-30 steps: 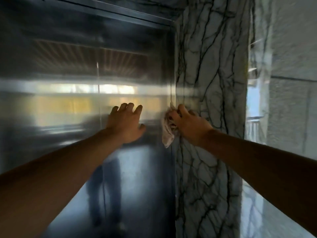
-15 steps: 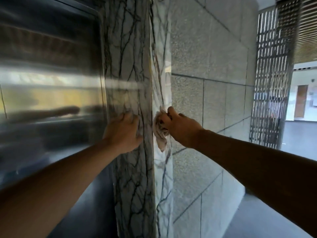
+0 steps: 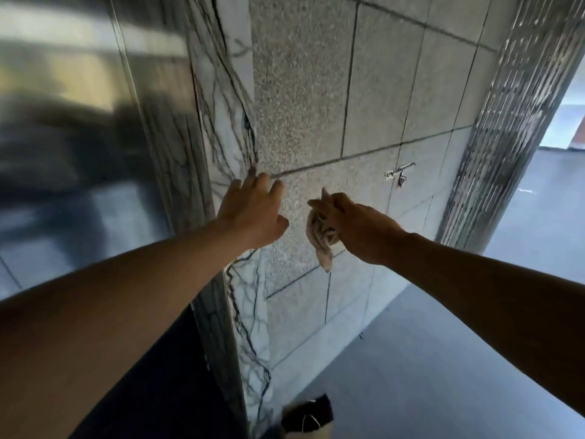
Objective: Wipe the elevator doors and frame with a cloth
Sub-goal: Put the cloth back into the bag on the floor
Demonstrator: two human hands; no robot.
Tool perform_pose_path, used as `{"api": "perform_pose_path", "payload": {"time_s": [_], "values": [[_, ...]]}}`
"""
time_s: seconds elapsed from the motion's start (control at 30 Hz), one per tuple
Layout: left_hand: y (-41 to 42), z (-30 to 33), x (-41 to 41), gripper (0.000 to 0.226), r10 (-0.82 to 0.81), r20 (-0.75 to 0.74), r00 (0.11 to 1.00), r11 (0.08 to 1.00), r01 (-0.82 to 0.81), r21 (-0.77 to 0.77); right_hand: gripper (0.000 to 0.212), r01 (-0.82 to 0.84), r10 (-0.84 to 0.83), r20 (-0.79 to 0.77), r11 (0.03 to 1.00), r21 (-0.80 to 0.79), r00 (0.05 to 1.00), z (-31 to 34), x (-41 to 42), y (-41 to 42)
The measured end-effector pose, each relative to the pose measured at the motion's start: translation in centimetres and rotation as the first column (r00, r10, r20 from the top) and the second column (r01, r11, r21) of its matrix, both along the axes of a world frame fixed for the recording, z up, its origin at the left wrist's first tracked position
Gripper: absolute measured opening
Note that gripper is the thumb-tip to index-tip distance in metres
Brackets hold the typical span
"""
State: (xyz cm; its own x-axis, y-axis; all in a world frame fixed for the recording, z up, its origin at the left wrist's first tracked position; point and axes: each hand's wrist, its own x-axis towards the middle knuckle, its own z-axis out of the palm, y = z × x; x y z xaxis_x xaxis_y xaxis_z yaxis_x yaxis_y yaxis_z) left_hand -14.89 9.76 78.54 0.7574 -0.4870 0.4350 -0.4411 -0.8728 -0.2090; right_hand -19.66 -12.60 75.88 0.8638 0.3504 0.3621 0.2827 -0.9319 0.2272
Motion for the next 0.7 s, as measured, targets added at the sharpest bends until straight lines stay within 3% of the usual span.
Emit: {"api": "perform_pose_path", "payload": {"time_s": [0.07, 0.17, 0.37, 0.53, 0.7], "values": [[-1.8, -3.9, 0.8, 0.073, -0.023, -0.047, 0.999, 0.999, 0.025, 0.042, 0.087, 0.011, -0.009, -0.081, 0.999, 0.031, 0.997, -4.4, 0.6, -1.2], [-4.7, -9.6, 2.6, 0.072, -0.052, -0.122, 0.991, 0.995, 0.062, 0.082, 0.065, 0.064, -0.028, -0.180, 0.978, 0.200, 0.983, -10.5, 1.6, -3.1], [-8.2, -24.8, 7.2, 0.069, -0.102, -0.329, 0.939, 0.980, 0.152, 0.130, 0.076, 0.160, -0.087, -0.422, 0.977, 0.141, 0.902, -23.4, 5.1, -6.4], [-6.6, -37.6, 9.8, 0.056, -0.058, -0.631, 0.774, 0.987, 0.141, 0.082, 0.069, 0.224, -0.101, -0.577, 0.963, 0.147, 0.811, -33.9, 7.6, -7.6], [-4.7, -46.5, 10.0, 0.050, 0.028, -0.790, 0.613, 0.996, 0.054, 0.077, 0.065, 0.243, -0.076, -0.668, 0.957, 0.160, 0.740, -41.8, 8.6, -7.3]]}}
